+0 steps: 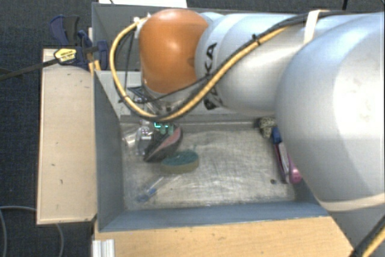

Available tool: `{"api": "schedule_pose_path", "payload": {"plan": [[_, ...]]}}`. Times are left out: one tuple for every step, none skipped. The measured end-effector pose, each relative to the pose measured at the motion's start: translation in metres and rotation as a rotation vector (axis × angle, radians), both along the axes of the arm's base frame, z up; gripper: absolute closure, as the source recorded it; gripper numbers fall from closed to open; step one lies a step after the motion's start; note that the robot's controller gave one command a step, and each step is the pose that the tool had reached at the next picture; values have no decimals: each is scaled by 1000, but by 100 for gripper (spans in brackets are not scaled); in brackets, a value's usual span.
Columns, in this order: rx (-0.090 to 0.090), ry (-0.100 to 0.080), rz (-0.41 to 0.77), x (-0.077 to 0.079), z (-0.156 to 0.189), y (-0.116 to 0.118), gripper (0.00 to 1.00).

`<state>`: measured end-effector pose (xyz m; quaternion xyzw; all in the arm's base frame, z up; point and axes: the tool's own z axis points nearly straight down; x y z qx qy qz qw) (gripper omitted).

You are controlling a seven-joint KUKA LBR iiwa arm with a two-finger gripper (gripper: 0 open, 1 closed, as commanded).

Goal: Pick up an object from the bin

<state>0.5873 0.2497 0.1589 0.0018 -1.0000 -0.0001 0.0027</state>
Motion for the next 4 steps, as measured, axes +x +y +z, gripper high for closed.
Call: {"api": "schedule_pose_path", "payload": {"plan": [[3,-12,-14,-7,-70,-65,0],[2,-8,-19,-8,-72,-66,100],[2,-8,-23,-8,-72,-66,0],[-3,-8,-328,-10,-49,-144,0]]}}
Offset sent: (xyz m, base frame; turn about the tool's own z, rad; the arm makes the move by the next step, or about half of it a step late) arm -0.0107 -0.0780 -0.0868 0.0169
